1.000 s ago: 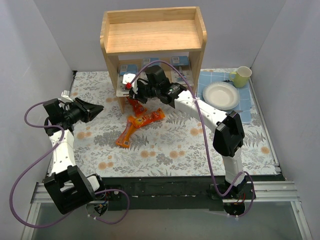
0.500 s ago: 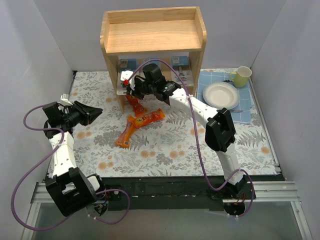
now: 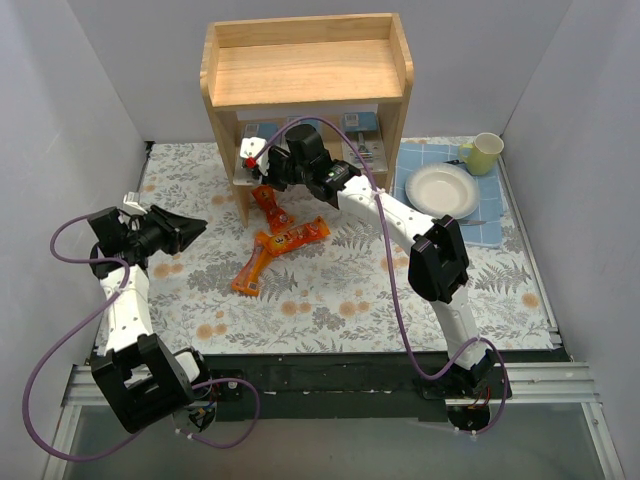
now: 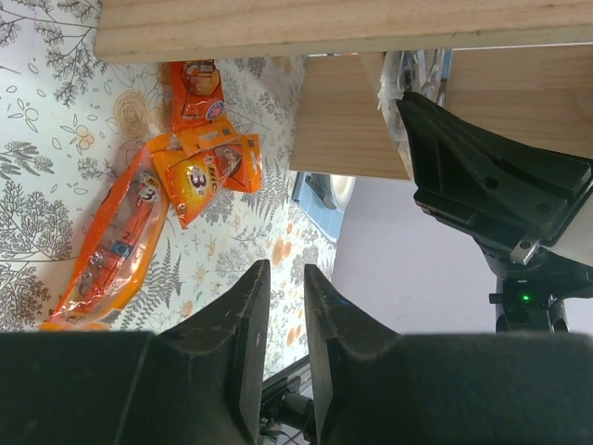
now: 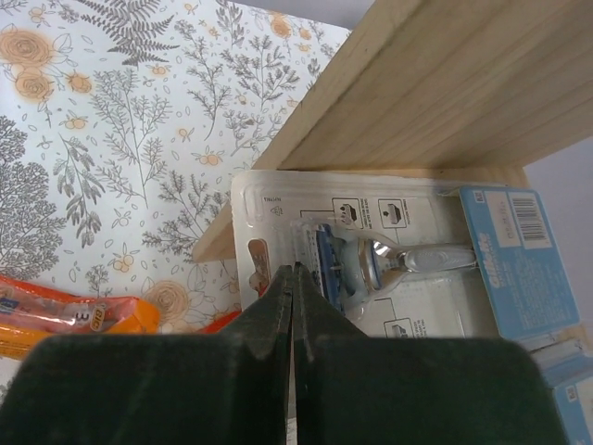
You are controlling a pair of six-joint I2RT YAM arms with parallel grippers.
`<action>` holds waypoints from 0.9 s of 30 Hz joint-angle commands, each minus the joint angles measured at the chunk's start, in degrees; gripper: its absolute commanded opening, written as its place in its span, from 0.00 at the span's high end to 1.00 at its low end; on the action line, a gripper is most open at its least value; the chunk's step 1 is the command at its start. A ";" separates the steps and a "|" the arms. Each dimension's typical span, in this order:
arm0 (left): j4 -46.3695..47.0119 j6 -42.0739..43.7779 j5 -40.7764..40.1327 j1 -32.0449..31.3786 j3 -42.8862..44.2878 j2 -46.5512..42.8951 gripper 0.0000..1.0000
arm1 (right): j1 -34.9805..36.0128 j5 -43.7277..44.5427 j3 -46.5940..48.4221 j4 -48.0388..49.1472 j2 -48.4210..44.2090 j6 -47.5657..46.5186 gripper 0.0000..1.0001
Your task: Place and organize the shaving razors onto the shelf
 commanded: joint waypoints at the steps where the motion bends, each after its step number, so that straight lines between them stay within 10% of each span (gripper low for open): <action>1: 0.90 -0.36 0.67 0.48 -0.49 -1.17 0.77 | -0.18 1.54 -0.94 5.91 -2.60 0.02 0.99; 7: 1.25 -0.71 0.40 0.48 -0.76 -0.99 0.53 | 0.43 7.34 -7.01 15.05 -6.56 7.66 0.49; 27: 0.11 1.92 1.02 0.57 0.21 0.85 0.50 | 0.52 16.31 -5.44 21.39 -1.03 14.88 0.39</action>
